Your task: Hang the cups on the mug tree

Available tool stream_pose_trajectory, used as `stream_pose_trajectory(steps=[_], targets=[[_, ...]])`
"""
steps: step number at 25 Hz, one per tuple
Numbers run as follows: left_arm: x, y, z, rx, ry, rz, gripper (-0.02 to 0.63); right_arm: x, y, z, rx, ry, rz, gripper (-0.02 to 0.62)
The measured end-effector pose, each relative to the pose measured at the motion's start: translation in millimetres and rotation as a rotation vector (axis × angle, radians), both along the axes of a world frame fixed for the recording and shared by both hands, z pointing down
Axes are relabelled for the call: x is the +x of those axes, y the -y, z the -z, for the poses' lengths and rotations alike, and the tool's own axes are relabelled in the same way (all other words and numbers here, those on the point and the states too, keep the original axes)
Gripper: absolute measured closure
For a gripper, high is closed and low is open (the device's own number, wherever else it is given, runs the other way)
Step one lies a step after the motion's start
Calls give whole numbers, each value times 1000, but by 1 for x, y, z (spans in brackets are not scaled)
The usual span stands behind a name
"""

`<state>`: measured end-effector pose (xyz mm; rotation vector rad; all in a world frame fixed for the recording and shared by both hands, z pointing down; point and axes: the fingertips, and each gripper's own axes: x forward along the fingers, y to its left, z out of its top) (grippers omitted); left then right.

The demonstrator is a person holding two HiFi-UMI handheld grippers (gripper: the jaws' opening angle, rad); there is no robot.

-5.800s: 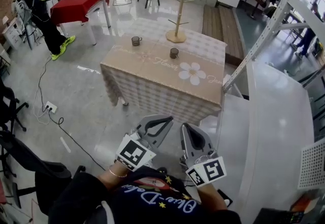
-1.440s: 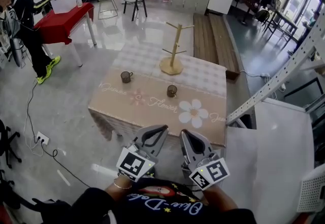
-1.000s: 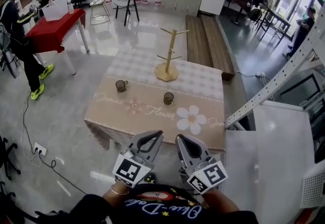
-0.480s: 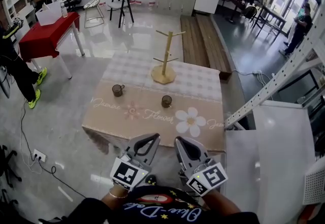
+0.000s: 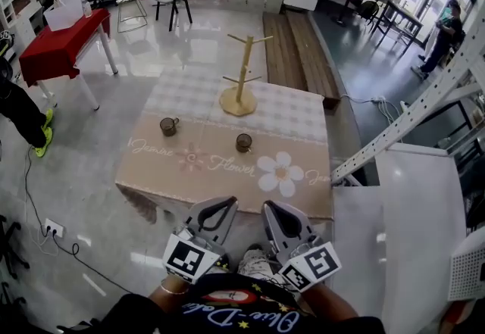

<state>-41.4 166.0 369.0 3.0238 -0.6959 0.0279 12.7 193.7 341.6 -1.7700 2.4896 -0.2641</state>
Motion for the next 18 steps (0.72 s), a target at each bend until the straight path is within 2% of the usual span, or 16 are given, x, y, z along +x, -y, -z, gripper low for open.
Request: stream_pose_trajectory(steps=[18], targets=[[7,29,-7,4,37,62,598,19,31,-9,-9,23,37,585]])
